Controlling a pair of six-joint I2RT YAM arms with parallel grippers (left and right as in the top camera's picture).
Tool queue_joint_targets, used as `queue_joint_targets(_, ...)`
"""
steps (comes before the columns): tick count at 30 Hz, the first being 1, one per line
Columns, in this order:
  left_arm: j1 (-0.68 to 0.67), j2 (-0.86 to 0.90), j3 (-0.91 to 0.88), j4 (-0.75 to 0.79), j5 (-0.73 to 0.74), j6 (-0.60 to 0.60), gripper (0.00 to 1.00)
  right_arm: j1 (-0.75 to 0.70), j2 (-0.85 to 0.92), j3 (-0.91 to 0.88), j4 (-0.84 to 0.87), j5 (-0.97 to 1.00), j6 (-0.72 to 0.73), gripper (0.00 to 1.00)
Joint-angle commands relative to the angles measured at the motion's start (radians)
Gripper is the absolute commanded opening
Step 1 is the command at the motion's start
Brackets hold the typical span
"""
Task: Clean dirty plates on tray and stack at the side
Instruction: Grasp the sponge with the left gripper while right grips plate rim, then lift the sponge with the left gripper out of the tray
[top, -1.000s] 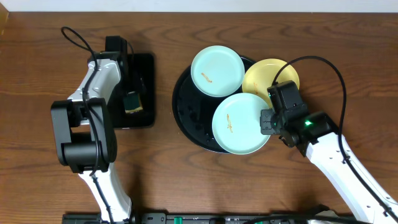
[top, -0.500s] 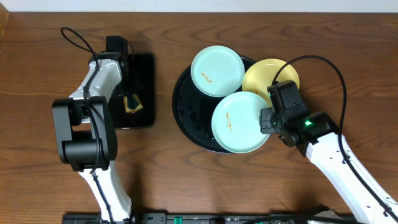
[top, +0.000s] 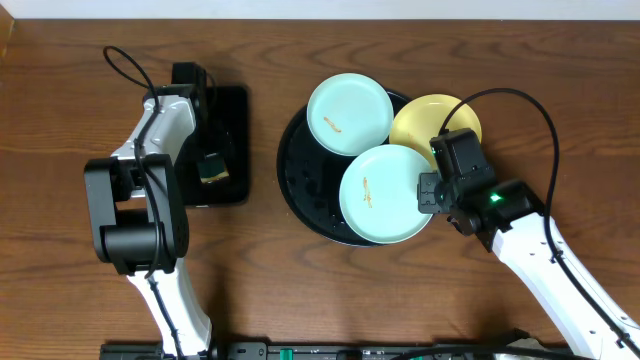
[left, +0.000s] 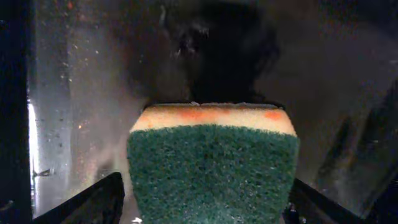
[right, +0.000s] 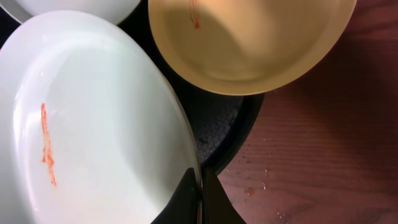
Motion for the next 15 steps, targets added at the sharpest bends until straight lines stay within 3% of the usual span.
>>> queue_joint_targets(1,0.002,0.022,-0.018,0.006,0.033,-0.016,0.71,0.005,-0.005,0.002,0.003,0.0,0.021,0.01)
queue_joint_targets(5,0.002,0.022,-0.061,0.057,0.033,-0.016,0.68,0.005,-0.005,0.002,0.003,0.001,0.021,0.01)
queue_joint_targets(10,0.002,0.017,-0.071,0.093,0.033,-0.015,0.32,0.005,-0.005,0.002,0.004,0.001,0.021,0.01)
queue_joint_targets(13,0.003,-0.018,-0.037,0.061,0.033,0.016,0.27,0.005,-0.006,0.002,0.015,0.047,0.016,0.01)
queue_joint_targets(15,0.003,-0.066,-0.023,0.044,0.032,0.029,0.15,0.005,-0.011,0.005,0.025,0.096,0.016,0.01)
